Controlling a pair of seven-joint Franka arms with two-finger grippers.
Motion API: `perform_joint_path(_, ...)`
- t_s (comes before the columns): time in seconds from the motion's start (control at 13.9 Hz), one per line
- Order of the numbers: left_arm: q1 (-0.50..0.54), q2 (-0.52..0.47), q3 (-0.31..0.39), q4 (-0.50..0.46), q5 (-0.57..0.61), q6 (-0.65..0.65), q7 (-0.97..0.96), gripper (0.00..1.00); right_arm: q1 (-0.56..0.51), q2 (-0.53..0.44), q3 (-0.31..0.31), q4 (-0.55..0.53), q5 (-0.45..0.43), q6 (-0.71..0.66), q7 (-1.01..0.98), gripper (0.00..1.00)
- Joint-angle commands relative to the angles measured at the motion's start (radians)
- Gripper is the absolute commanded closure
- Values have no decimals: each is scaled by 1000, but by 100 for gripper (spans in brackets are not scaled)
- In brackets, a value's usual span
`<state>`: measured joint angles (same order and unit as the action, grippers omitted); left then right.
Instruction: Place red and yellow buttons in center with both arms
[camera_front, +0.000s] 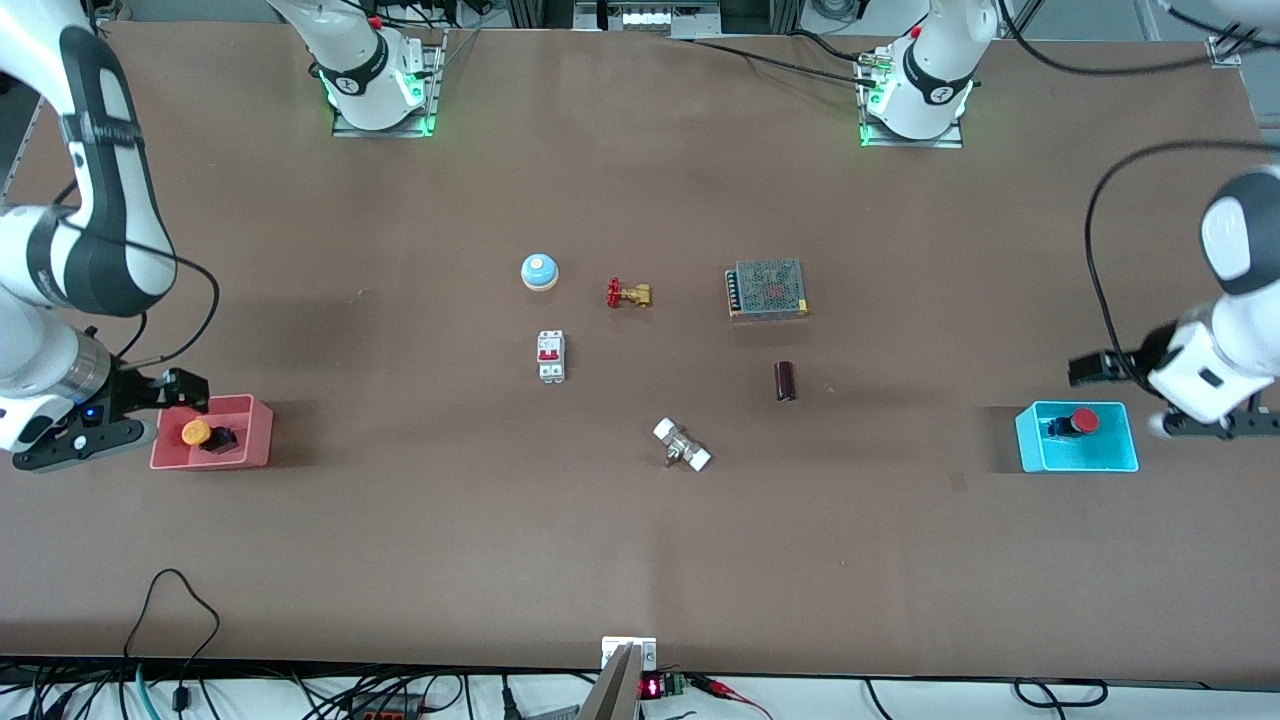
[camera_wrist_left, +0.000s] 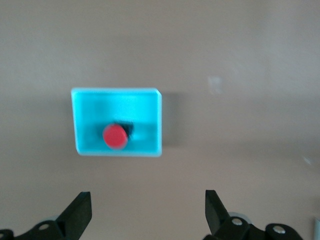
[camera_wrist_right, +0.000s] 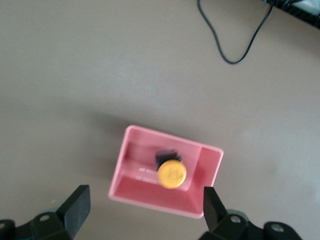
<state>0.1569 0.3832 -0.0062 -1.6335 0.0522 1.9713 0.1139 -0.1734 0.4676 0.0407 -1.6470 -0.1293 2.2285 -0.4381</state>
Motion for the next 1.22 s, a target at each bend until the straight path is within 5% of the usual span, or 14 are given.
perform_joint_path(0.0, 52, 98, -5, 40, 14, 87, 88, 0, -38, 12, 13, -74, -13, 141, -45, 0)
perform_joint_path(0.43, 92, 152, -5, -165, 14, 430, 115, 0, -92, 101, 16, -96, 2, 264, -83, 0)
perform_joint_path(0.65, 102, 174, -5, -230, 15, 553, 118, 5, -94, 117, 16, -96, 79, 261, -83, 0)
perform_joint_path(1.15, 105, 180, -5, -269, 15, 563, 118, 56, -94, 141, 16, -96, 82, 263, -82, 0)
